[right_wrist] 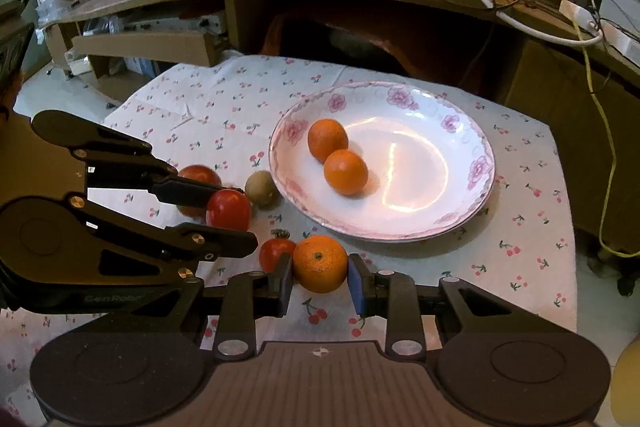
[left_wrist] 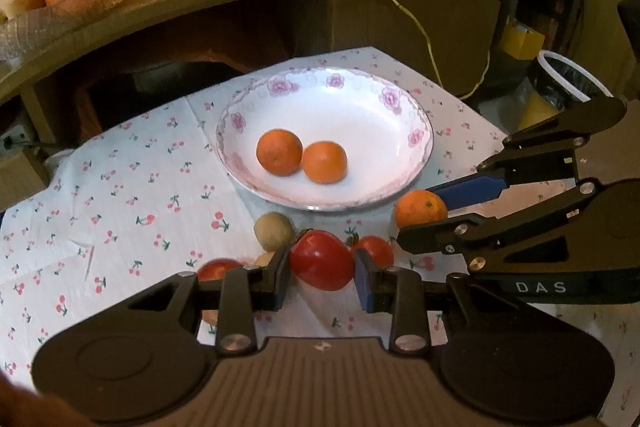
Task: Organize fruits
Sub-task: 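Carry the tomato and tangerine into the plate and open both grippers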
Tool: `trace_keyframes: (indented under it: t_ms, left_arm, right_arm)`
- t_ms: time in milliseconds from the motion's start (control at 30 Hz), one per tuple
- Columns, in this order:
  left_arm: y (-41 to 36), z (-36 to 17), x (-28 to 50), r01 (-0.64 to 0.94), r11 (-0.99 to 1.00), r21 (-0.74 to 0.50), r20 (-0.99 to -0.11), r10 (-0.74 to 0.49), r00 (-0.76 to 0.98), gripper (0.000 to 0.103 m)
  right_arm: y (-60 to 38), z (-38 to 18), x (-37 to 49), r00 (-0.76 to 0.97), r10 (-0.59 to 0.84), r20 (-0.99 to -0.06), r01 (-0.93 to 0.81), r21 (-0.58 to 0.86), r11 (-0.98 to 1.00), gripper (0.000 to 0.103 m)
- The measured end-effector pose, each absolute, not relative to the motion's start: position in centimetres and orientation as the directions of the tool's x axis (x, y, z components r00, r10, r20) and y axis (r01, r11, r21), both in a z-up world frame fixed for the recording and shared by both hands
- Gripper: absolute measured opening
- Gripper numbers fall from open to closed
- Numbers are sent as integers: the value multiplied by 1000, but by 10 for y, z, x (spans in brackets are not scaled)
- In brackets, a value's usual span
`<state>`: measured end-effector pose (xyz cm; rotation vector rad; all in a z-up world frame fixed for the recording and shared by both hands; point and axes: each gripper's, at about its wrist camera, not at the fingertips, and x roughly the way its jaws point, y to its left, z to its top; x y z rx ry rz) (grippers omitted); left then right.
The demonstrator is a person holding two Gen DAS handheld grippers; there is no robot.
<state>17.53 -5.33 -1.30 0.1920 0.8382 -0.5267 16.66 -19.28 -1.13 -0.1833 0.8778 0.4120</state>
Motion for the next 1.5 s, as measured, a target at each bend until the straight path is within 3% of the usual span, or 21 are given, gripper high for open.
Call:
trace_keyframes:
  t_ms: [467, 1500]
  left_arm:
    - [-65, 3, 203, 474, 879, -40, -714, -357, 603, 38]
    - [-76, -14, 233, 428, 904, -16, -727, -304, 615, 38]
  right_arm:
    - [-201, 1, 183, 625, 256, -737, -372, 7, 928, 30]
    - [-207, -17, 215, 653, 178, -736, -305, -40, 951, 30]
